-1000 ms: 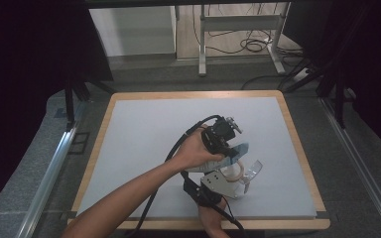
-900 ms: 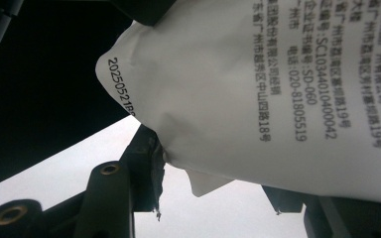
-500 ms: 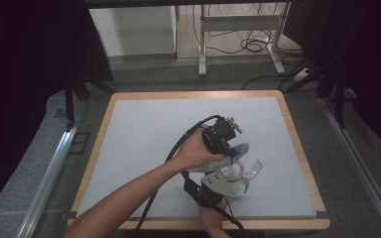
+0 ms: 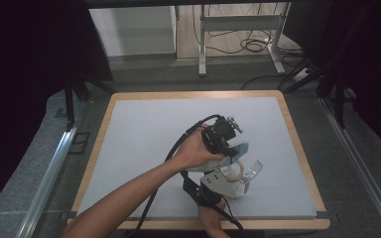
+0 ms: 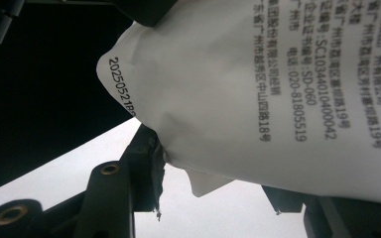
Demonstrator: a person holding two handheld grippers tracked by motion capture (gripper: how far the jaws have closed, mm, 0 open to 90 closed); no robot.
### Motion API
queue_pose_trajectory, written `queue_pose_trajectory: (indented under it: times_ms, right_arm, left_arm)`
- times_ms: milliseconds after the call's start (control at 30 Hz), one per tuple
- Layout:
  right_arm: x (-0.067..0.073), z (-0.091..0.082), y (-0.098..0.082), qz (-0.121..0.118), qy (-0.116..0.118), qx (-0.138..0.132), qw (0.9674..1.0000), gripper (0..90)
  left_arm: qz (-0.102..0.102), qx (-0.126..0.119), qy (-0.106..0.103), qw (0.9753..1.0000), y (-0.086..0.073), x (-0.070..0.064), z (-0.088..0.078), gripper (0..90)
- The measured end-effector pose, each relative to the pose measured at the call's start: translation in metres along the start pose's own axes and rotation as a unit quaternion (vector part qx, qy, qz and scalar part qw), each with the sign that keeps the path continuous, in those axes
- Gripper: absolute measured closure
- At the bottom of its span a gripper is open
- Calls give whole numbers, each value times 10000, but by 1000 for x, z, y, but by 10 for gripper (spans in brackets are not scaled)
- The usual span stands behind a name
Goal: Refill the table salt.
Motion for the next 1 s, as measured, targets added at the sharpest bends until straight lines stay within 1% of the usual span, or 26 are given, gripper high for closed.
queue_pose_trajectory:
  times_ms: [633, 767, 1000]
  right_arm:
    - [0, 1, 1, 20, 24, -6, 10000, 493]
    - [0, 1, 1, 46, 0, -11, 10000, 494]
    - [0, 1, 1, 60, -11, 0, 10000, 494]
  left_arm:
    - [-10, 50, 22, 10000, 1, 0, 0, 900]
    - [5, 100, 11, 9999, 2, 0, 1, 900]
    - [-4, 89, 7, 10000, 2, 0, 2, 900]
Point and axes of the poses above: each handheld gripper's, and its own axes: z roughly forward along the jaws, y roughly out of its top, x roughly to its left, the point moved 1 cm from there along z, roughly forward along the jaws, and after that the axes turned 14 degrees about -y, right-handed, at the moved point
